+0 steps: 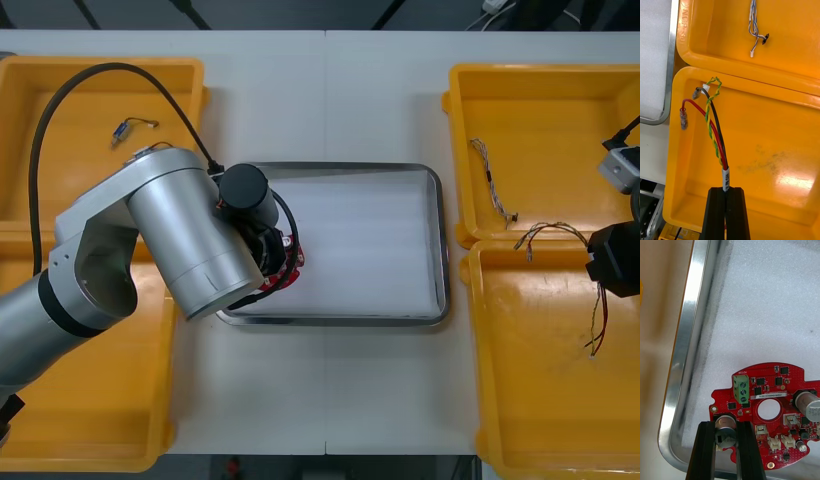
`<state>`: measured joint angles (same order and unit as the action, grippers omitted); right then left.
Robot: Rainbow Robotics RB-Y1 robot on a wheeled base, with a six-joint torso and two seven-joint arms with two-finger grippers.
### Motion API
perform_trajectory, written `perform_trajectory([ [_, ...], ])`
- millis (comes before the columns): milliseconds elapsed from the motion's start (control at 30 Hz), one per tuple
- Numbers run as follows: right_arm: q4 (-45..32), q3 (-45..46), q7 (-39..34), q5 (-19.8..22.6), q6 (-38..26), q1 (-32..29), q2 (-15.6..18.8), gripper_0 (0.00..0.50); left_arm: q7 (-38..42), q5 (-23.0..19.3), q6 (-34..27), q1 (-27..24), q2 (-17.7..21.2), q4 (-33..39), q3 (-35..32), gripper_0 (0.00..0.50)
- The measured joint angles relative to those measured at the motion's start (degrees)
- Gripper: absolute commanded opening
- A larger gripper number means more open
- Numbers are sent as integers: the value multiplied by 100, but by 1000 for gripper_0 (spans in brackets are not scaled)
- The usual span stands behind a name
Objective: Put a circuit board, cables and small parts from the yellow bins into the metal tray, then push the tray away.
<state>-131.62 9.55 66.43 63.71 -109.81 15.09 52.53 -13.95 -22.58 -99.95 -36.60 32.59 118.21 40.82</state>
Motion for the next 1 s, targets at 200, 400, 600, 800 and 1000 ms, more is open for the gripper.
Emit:
perform_trajectory([
  [200, 0, 0, 0, 0, 0, 0, 0, 0, 4, 149, 125, 0, -6, -134, 189, 0],
  [400, 0, 0, 0, 0, 0, 0, 0, 0, 56, 159, 214, 0, -8, -174, 273, 10],
  [600, 0, 0, 0, 0, 0, 0, 0, 0, 92, 162, 312, 0, -8, -193, 394, 246],
  [800, 0, 0, 0, 0, 0, 0, 0, 0, 93, 166, 378, 0, -9, -197, 408, 364],
  [1000, 0, 0, 0, 0, 0, 0, 0, 0, 95, 240, 434, 0, -9, -198, 408, 417],
])
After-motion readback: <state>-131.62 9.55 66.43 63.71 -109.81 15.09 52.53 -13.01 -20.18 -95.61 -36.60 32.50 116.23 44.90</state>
